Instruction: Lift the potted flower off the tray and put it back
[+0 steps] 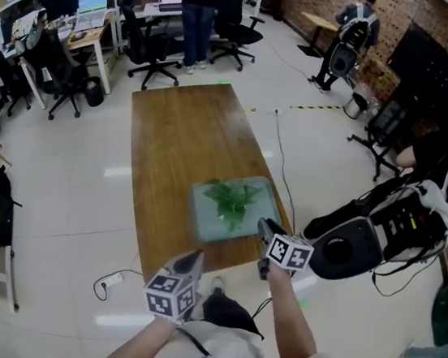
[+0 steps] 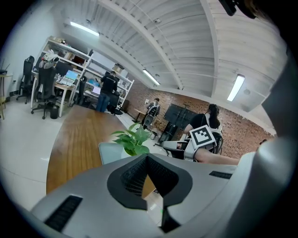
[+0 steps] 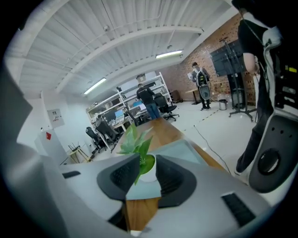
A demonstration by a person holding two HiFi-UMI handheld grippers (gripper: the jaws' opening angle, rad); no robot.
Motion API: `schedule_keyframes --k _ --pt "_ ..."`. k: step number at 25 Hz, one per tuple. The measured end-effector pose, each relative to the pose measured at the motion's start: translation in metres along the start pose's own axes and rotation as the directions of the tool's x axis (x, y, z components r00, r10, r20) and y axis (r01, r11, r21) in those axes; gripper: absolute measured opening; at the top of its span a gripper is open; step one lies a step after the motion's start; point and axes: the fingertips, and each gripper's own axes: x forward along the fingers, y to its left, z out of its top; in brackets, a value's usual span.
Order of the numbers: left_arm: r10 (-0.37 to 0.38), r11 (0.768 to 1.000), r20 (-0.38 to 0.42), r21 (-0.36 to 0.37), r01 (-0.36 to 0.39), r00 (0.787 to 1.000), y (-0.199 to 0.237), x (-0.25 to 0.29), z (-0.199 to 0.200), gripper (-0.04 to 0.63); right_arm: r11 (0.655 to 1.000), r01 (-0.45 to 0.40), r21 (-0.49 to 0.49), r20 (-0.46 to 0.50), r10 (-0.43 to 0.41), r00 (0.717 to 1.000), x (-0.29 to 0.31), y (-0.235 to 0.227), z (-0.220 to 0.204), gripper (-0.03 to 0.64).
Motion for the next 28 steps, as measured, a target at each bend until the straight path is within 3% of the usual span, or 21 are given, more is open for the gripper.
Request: schedule_keyframes --k 8,13,19,28 --pt "0.053 0.998 -0.022 -0.035 -0.054 0.998 0.015 0.031 0.004 -0.005 0.995 -0.037 0.093 -0.117 0.048 0.992 0.076 -0.025 -0.023 0.133" --pt "0.08 0.996 -0.02 -0.041 -0.08 0.997 0.031 0.023 0.004 -0.005 0.985 -0.072 0.154 -0.167 0.098 0.981 0.1 -0.008 -0.051 0.133" --pt "0.139 0.987 0.004 -0.085 -0.138 0.99 0.043 0.049 0.022 -0.005 0.981 -0.092 0.174 -0.227 0.13 0.965 0.139 -0.026 -0.044 0.132" --pt "0.194 0.973 0.028 -0.135 -0.188 0.981 0.071 0.028 0.021 -0.005 0.982 -0.084 0.171 -0.21 0.12 0.97 0.146 -0.016 -0.044 0.071"
